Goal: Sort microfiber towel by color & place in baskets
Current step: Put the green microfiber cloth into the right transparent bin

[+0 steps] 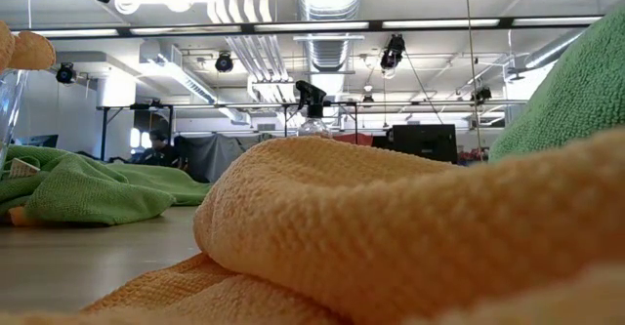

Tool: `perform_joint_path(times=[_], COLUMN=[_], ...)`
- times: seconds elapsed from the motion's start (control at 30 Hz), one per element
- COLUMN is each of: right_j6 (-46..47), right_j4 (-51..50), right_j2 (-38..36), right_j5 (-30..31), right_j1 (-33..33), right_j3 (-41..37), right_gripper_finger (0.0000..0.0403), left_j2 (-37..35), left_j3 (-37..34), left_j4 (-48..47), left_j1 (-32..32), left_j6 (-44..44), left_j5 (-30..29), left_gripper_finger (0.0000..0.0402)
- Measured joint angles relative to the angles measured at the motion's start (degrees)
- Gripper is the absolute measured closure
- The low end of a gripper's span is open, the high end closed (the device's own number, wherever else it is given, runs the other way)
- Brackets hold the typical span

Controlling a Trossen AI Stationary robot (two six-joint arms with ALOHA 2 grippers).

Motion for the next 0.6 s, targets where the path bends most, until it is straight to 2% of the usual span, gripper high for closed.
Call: perform_joint_path(times=[0.43,0.6], right_j6=[-1.4,-3.5], right_j4=[-2.0,-2.3], right_j2=[-0.4,-0.4], right_j5=[0.4,2.6], right_j1=[-0.1,-0.9], right_j3=[0.0,-0.1], right_gripper_finger=[0.0390,0.0390], left_j2=[0.0,0.0], left_j3=[0.0,0.0], left_j4=[-1.8,-1.9], left_j1=[0.0,0.0], left_j6=[0.0,0.0], left_j5=[0.0,0.0], left_gripper_finger=[0.0216,0.0216])
